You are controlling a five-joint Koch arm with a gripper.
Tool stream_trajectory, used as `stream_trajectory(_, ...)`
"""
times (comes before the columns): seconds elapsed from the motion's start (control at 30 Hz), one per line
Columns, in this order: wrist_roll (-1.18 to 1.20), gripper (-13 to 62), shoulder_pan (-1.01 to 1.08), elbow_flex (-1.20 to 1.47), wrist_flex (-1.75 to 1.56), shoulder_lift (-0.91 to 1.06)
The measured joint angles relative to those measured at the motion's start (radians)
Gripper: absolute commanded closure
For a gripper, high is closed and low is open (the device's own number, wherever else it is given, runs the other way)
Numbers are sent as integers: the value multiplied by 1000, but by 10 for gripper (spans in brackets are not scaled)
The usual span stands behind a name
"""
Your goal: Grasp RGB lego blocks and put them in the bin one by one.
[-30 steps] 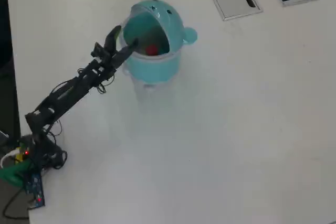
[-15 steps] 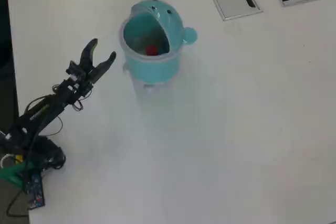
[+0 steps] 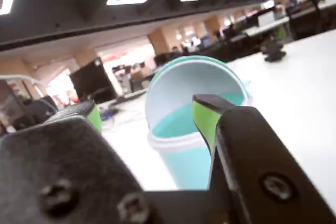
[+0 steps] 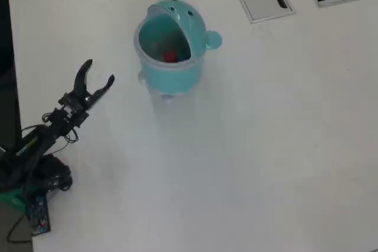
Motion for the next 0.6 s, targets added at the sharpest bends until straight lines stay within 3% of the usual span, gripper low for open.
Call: stream_trajectory(0.6, 199, 170, 135, 430, -413, 0)
